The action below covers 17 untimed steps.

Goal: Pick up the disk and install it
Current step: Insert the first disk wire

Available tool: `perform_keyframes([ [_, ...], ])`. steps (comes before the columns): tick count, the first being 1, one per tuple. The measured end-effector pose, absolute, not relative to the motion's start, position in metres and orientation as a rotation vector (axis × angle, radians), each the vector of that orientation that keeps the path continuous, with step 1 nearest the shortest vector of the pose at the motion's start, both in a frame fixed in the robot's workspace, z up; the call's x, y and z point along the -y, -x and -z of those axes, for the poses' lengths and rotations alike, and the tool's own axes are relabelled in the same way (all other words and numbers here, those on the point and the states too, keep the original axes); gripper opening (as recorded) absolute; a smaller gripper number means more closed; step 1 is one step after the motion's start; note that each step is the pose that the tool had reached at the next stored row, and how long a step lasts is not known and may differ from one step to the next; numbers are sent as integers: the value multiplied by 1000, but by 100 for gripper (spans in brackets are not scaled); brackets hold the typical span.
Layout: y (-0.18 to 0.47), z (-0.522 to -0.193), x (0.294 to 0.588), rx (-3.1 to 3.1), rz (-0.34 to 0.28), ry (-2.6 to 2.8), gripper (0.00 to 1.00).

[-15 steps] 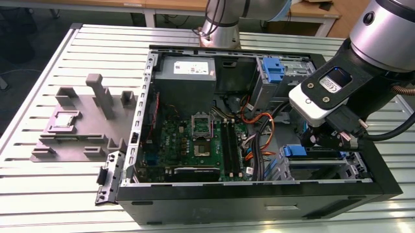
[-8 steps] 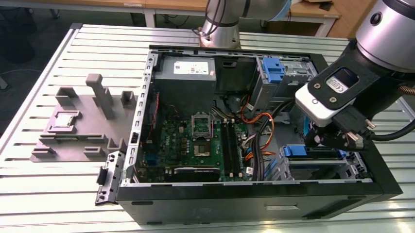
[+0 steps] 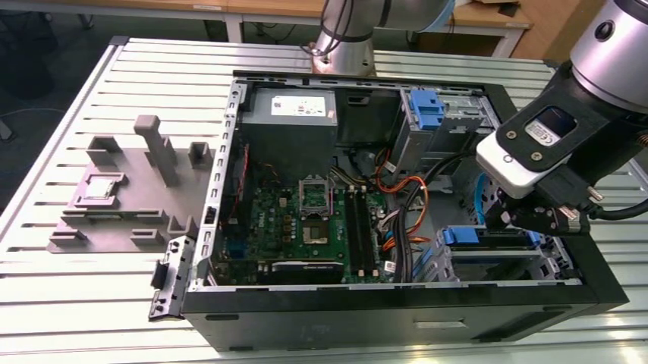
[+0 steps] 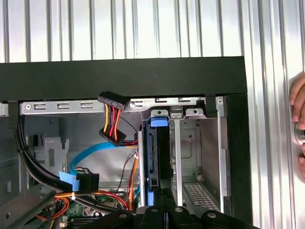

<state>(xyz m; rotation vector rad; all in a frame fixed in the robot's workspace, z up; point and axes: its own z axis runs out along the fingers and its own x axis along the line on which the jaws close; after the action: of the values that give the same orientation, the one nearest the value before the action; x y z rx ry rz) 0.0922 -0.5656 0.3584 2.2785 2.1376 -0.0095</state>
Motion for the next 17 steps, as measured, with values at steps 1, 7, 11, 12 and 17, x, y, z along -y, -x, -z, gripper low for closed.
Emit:
perform_keyframes([
  [1, -92, -358, 566, -2137, 10, -2279, 10],
  [7, -92, -362, 566, -2137, 10, -2278, 10],
  [11, -92, -368, 566, -2139, 10, -2277, 10],
  [12, -92, -368, 566, -2145, 10, -2271, 10],
  [17, -92, -368, 566, -2228, 9, -2189, 10],
])
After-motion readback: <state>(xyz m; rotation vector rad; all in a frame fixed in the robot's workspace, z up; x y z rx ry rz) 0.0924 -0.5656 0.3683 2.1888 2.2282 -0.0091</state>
